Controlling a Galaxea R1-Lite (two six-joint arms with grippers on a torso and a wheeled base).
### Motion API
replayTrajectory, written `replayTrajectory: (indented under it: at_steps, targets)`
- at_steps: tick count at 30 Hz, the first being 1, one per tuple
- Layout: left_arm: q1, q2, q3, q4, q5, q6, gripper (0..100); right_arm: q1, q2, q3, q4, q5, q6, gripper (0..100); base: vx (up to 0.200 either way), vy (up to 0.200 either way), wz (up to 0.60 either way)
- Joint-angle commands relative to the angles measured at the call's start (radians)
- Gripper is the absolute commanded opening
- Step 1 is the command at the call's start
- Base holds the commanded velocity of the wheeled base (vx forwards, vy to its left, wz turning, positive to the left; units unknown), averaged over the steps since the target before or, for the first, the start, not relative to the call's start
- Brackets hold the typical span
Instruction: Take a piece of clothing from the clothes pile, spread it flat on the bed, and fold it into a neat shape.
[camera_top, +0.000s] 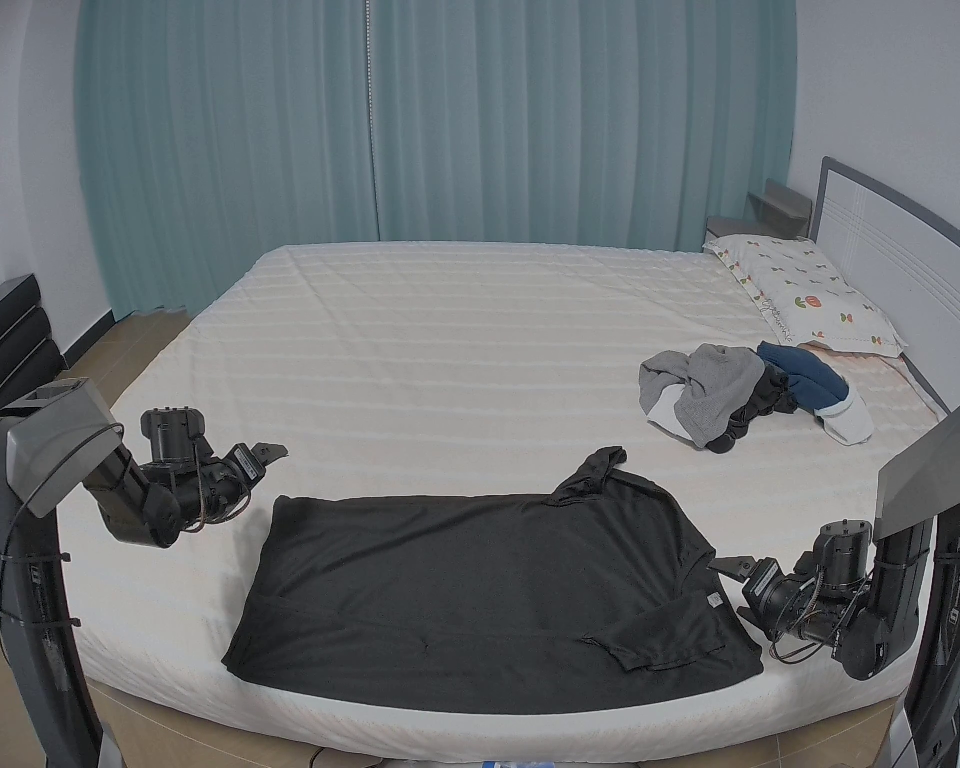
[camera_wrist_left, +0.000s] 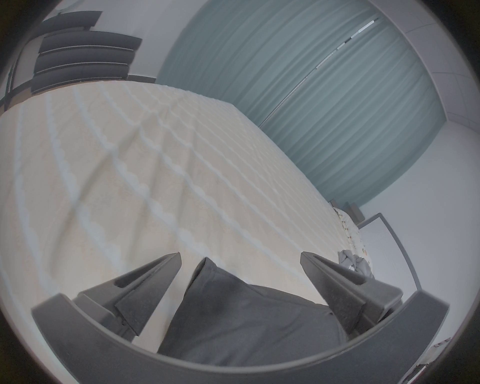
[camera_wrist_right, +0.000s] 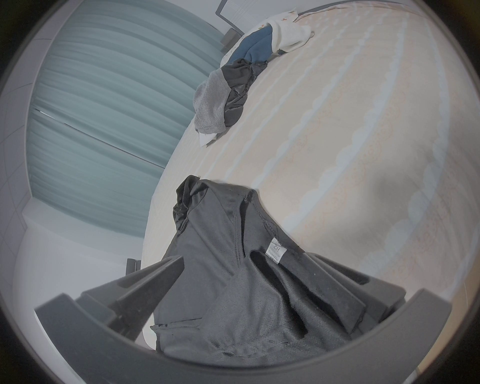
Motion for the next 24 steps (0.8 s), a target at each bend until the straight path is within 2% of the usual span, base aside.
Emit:
replayTrajectory:
  at_steps: [1, 5, 10, 18, 19, 24]
  targets:
    - [-0.03, 0.166, -0.154, 0.079, -0.016, 0.034, 100, 0.015, 0.041, -0.003, -0.009, 0.0, -0.002, 100, 0.0, 0.0, 0.0]
    - [-0.041, 0.181, -0.162, 0.063, -0.011, 0.04, 100, 0.017, 0.047, -0.003, -0.009, 0.0, -0.002, 100, 0.0, 0.0, 0.0]
    - [-0.047, 0.2, -0.163, 0.049, 0.052, 0.06, 100, 0.012, 0.044, 0.001, -0.009, -0.002, -0.002, 100, 0.0, 0.0, 0.0]
    - [-0.047, 0.213, -0.168, 0.029, 0.056, 0.059, 100, 0.015, 0.047, 0.0, -0.009, 0.0, -0.002, 100, 0.0, 0.0, 0.0]
    - [-0.047, 0.213, -0.168, 0.029, 0.056, 0.059, 0, 0.015, 0.047, 0.0, -0.009, 0.0, -0.002, 100, 0.0, 0.0, 0.0]
    - [-0.049, 0.206, -0.151, 0.03, 0.061, 0.052, 0, 0.014, 0.044, -0.005, -0.009, -0.003, -0.004, 100, 0.0, 0.0, 0.0]
